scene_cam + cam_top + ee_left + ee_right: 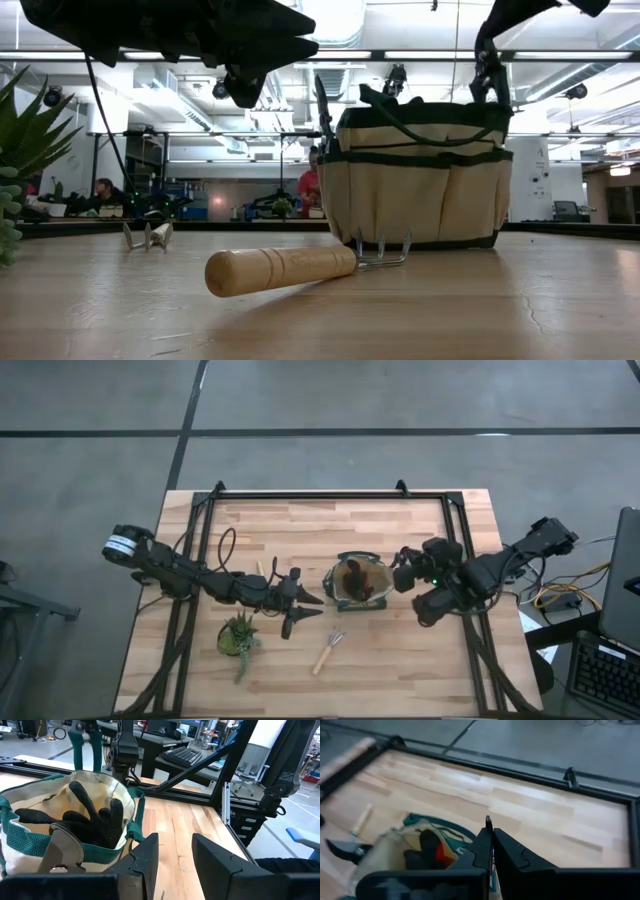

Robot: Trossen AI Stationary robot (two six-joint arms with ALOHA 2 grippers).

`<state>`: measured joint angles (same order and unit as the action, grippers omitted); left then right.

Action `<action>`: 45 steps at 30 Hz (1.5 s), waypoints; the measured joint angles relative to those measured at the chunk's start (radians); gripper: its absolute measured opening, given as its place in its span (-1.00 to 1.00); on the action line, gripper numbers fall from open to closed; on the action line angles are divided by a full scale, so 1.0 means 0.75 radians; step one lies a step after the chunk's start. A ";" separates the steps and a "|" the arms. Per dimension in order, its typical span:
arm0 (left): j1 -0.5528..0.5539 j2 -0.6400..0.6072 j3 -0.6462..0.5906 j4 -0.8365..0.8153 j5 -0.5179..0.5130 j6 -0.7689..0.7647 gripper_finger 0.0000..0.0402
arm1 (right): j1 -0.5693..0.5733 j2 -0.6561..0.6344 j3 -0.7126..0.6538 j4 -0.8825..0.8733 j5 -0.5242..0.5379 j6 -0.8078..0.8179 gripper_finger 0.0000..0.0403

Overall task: Pick & Place Garden tools in Gardening bag
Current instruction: Put the green shear scissors into the green gardening bag

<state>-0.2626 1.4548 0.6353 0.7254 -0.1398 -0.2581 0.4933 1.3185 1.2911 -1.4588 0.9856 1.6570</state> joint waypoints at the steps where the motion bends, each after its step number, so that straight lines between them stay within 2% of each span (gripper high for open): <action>1: 0.000 0.000 0.000 0.000 0.000 0.000 -0.39 | -0.006 0.017 0.000 0.000 -0.014 -0.013 -0.96; 9: 0.000 0.000 0.000 0.000 -0.017 0.000 -0.39 | -0.007 0.095 0.019 0.012 -0.042 -0.019 -0.96; 13: 0.001 0.000 -0.001 0.000 -0.024 0.000 -0.39 | -0.008 0.066 0.059 0.017 -0.074 -0.065 -0.96; 18: 0.001 0.000 -0.001 0.000 -0.024 0.000 -0.39 | -0.003 0.022 0.081 0.116 -0.031 -0.052 -0.96; 31: 0.001 0.000 -0.002 -0.013 -0.024 0.019 -0.39 | -0.004 0.123 0.002 0.104 -0.029 -0.003 -0.96; 38: 0.000 0.000 -0.002 -0.012 -0.024 0.018 -0.39 | -0.022 0.128 0.002 0.072 -0.005 -0.079 -0.96; 45: 0.000 0.000 -0.002 -0.012 -0.024 0.017 -0.39 | -0.021 0.129 -0.052 0.014 0.031 0.038 -0.96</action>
<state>-0.2626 1.4548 0.6342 0.7162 -0.1581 -0.2451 0.4774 1.4155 1.2520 -1.4480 1.0088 1.6858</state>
